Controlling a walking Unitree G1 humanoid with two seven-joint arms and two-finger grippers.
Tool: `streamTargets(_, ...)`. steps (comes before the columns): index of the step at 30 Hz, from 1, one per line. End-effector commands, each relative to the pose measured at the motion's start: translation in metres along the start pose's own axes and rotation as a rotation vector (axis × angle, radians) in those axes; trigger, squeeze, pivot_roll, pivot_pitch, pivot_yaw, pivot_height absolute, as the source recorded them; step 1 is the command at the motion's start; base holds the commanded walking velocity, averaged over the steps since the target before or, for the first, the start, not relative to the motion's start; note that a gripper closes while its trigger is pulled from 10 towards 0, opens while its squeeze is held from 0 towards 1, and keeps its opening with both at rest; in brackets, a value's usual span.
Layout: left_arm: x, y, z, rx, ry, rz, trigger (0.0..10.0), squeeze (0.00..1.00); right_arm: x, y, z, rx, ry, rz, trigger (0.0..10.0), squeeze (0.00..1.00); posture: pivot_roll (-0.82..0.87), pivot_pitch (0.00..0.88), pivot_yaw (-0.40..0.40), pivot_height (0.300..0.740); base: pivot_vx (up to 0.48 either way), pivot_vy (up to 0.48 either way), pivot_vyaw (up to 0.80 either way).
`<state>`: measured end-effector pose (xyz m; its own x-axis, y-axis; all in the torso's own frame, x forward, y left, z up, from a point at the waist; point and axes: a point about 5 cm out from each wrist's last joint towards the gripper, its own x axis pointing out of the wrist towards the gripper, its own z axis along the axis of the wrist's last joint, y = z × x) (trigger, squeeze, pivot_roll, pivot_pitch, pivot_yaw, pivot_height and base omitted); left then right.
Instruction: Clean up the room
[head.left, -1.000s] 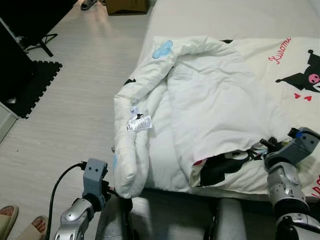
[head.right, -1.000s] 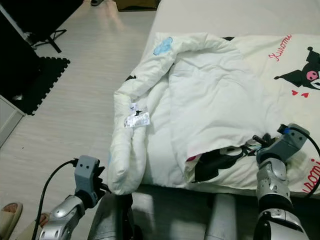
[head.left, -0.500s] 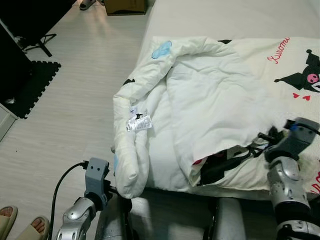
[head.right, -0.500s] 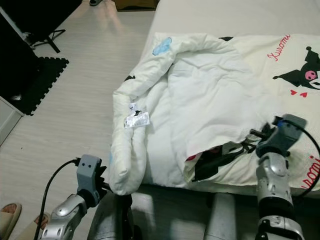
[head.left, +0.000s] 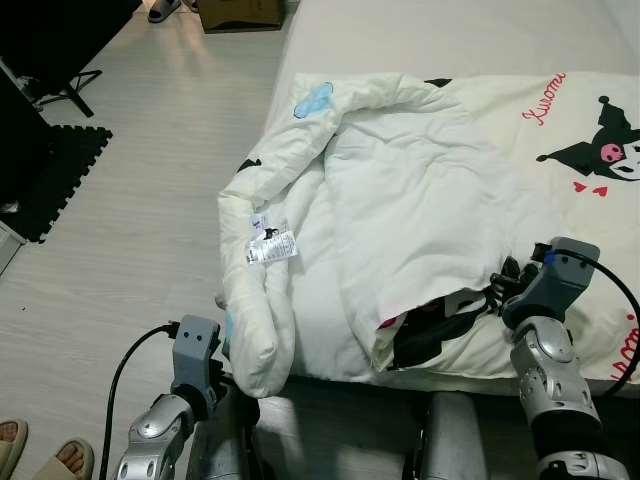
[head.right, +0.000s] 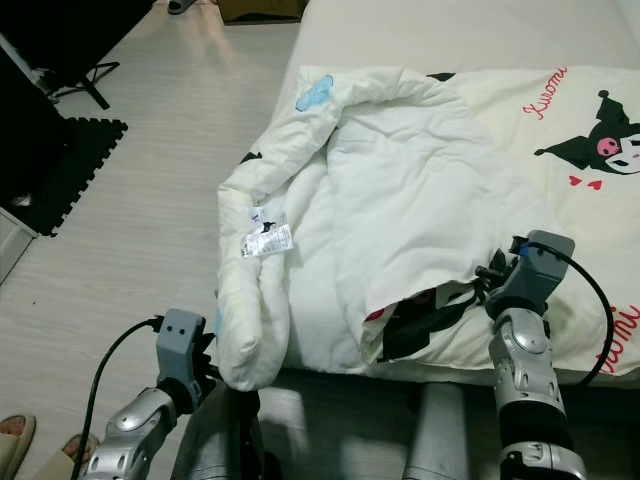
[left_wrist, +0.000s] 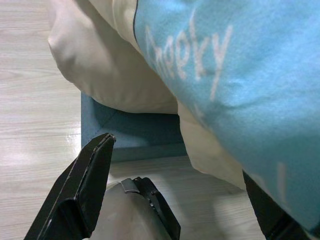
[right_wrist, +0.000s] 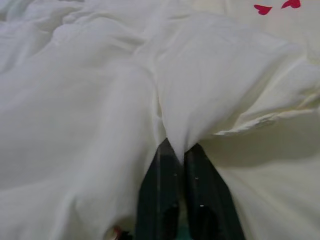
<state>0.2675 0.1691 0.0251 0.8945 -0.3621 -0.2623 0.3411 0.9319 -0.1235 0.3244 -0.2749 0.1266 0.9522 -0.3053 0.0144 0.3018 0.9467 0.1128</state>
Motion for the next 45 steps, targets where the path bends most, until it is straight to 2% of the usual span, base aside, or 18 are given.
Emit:
streamTargets(1, -0.005, 0.000, -0.010, -0.021, 0.026, 0.015, 10.0, 0.00, -0.005, 0.003, -0.007, 0.008, 0.021, 0.021, 0.0, 0.00, 0.14, 0.298, 0.073, 0.522, 0.000, 0.000, 0.00)
streamTargets(6, -0.003, -0.001, -0.010, -0.024, 0.023, 0.013, 10.0, 0.00, -0.004, 0.017, 0.008, 0.052, -0.056, 0.110, 0.0, 0.00, 0.14, 0.293, 0.072, 0.522, 0.000, 0.000, 0.00)
streamTargets(7, -0.003, -0.001, -0.010, -0.025, 0.023, 0.013, 10.0, 0.00, -0.005, 0.029, 0.013, 0.063, -0.084, 0.180, 0.0, 0.00, 0.13, 0.291, 0.071, 0.522, 0.000, 0.000, 0.00)
streamTargets(8, -0.003, -0.001, -0.010, -0.025, 0.023, 0.013, 10.0, 0.00, -0.005, 0.029, 0.013, 0.063, -0.084, 0.180, 0.0, 0.00, 0.13, 0.291, 0.071, 0.522, 0.000, 0.000, 0.00)
streamTargets(9, -0.002, -0.002, -0.010, -0.026, 0.023, 0.012, 10.0, 0.00, -0.007, 0.039, 0.017, 0.063, -0.101, 0.244, 0.0, 0.00, 0.13, 0.291, 0.071, 0.522, 0.000, 0.000, 0.00)
streamTargets(11, -0.001, -0.003, -0.011, -0.028, 0.023, 0.010, 10.0, 0.00, -0.013, 0.060, 0.018, 0.018, -0.095, 0.369, 0.0, 0.00, 0.13, 0.289, 0.069, 0.522, 0.000, 0.000, 0.00)
streamTargets(12, -0.001, -0.003, -0.011, -0.028, 0.023, 0.010, 10.0, 0.00, -0.013, 0.060, 0.018, 0.018, -0.095, 0.369, 0.0, 0.00, 0.13, 0.289, 0.069, 0.522, 0.000, 0.000, 0.00)
streamTargets(15, 0.001, -0.004, -0.010, -0.031, 0.021, 0.009, 10.0, 0.00, -0.013, 0.065, 0.006, -0.078, -0.026, 0.366, 0.0, 0.00, 0.12, 0.288, 0.066, 0.522, 0.000, 0.000, 0.00)
streamTargets(16, 0.001, -0.004, -0.010, -0.032, 0.020, 0.008, 10.0, 0.00, -0.011, 0.061, 0.002, -0.106, 0.002, 0.322, 10.0, 0.00, 0.12, 0.289, 0.064, 0.522, 0.000, 0.000, 0.00)
streamTargets(18, 0.002, -0.005, -0.010, -0.033, 0.018, 0.008, 10.0, 0.00, -0.009, 0.057, -0.001, -0.131, 0.026, 0.276, 10.0, 0.00, 0.12, 0.290, 0.064, 0.522, 0.000, 0.000, 0.00)
streamTargets(19, 0.002, -0.005, -0.010, -0.034, 0.018, 0.007, 10.0, 0.00, -0.007, 0.044, -0.007, -0.155, 0.056, 0.180, 10.0, 1.00, 0.12, 0.291, 0.064, 0.522, 0.000, 0.000, 0.00)
streamTargets(20, 0.001, -0.005, -0.011, -0.034, 0.019, 0.008, 10.0, 0.00, -0.007, 0.036, -0.009, -0.173, 0.069, 0.130, 10.0, 1.00, 0.13, 0.293, 0.065, 0.522, 0.000, 0.000, 0.00)
streamTargets(24, 0.000, -0.004, -0.012, -0.035, 0.020, 0.009, 10.0, 0.00, -0.006, 0.025, -0.011, -0.194, 0.083, 0.060, 10.0, 1.00, 0.13, 0.294, 0.065, 0.522, 0.000, 0.000, 0.00)
streamTargets(26, -0.001, -0.004, -0.013, -0.035, 0.022, 0.011, 10.0, 0.00, -0.008, 0.013, -0.009, -0.213, 0.084, 0.014, 10.0, 1.00, 0.13, 0.294, 0.064, 0.522, 0.000, 0.000, 0.00)
streamTargets(28, -0.001, -0.004, -0.013, -0.035, 0.022, 0.011, 10.0, 0.00, -0.008, 0.013, -0.008, -0.217, 0.083, 0.014, 10.0, 1.00, 0.13, 0.294, 0.064, 0.522, 0.000, 0.000, 0.00)
streamTargets(36, 0.003, -0.007, -0.012, -0.038, 0.018, 0.004, 10.0, 0.00, -0.012, 0.035, 0.005, -0.153, -0.004, 0.155, 10.0, 1.00, 0.11, 0.287, 0.066, 0.522, 0.000, 0.000, 0.00)
streamTargets(40, 0.006, -0.009, -0.012, -0.041, 0.016, -0.001, 10.0, 0.00, -0.015, 0.054, 0.019, -0.065, -0.065, 0.276, 10.0, 1.00, 0.11, 0.285, 0.065, 0.522, 0.000, 0.000, 0.00)
streamTargets(45, 0.007, -0.010, -0.011, -0.043, 0.014, -0.003, 10.0, 0.00, -0.013, 0.056, 0.016, -0.080, -0.041, 0.256, 10.0, 1.00, 0.11, 0.286, 0.064, 0.522, 0.000, 0.000, 0.00)
